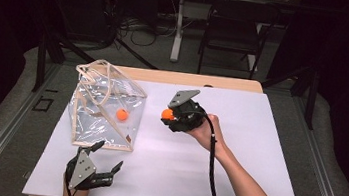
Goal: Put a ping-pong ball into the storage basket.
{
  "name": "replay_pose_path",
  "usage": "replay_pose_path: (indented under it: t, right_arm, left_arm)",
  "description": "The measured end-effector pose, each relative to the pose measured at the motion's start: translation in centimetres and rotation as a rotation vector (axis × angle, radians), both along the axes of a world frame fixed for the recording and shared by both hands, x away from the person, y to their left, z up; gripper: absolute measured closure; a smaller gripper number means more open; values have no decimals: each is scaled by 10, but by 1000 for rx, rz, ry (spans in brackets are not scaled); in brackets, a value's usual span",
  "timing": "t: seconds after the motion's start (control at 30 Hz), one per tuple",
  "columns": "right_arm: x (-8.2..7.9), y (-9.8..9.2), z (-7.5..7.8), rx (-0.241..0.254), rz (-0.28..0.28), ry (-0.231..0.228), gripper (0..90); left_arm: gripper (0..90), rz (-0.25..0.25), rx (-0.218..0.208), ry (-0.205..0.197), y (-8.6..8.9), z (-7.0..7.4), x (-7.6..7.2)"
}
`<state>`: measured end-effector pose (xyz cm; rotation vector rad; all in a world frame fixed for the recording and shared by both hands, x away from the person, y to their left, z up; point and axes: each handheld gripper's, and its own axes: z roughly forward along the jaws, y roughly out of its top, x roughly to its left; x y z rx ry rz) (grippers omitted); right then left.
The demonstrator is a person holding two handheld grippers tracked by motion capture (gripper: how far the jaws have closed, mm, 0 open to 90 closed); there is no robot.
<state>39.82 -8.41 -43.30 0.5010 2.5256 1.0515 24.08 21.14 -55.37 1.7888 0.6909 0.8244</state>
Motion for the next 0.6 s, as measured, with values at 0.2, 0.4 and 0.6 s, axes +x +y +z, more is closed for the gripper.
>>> replay_pose_path:
  t: [0.2,0.4,0.6]
  right_arm:
    - [1,2,6,-4,2,-12,507]
    - [3,7,12,-5,4,-20,507]
    - [5,13,17,-13,11,-25,507]
  left_arm:
    - [156,1,2,0,0,0,0]
    - [156,0,1,1,0,0,0]
    - [156,1,-1,0,0,0,0]
